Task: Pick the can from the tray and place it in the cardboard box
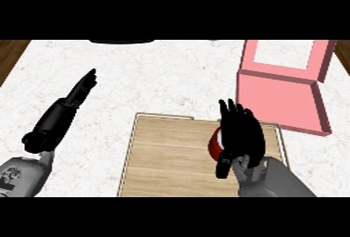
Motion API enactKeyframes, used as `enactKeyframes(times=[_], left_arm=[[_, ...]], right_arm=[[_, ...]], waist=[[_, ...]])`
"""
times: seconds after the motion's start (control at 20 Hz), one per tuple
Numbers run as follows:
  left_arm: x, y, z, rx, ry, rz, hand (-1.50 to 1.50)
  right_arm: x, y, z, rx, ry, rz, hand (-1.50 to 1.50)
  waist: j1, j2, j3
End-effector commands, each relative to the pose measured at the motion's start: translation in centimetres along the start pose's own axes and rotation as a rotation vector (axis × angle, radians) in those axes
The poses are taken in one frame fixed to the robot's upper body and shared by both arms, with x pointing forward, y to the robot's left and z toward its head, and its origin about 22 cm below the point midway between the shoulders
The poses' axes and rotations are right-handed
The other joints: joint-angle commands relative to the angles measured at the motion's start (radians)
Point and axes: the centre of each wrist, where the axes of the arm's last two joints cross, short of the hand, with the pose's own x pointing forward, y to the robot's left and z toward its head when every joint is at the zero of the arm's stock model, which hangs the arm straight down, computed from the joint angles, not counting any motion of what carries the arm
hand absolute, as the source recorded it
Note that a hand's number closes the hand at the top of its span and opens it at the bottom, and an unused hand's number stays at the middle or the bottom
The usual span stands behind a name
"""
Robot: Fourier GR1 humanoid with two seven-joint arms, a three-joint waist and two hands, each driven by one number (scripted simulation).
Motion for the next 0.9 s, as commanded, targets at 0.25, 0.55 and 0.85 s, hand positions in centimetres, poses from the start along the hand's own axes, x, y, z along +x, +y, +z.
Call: enactKeyframes(times=[0.25, 0.55, 0.85], left_arm=[[0.3, 0.2, -0.4, -0.016, 0.008, 0.006, 0.0], [-0.3, 1.1, -0.6, 0.014, -0.006, 0.003, 0.0], [1.0, -1.7, -1.2, -0.019, -0.005, 0.011, 0.0]], right_arm=[[0.7, 1.7, -0.2, 0.03, 0.101, 0.091, 1.5], [-0.7, 2.7, 0.3, -0.109, 0.041, 0.148, 1.5], [1.5, 1.7, -0.4, -0.218, -0.021, 0.189, 1.5]], waist=[[0.009, 0.005, 0.001], [0.003, 0.005, 0.001], [0.008, 0.005, 0.002]])
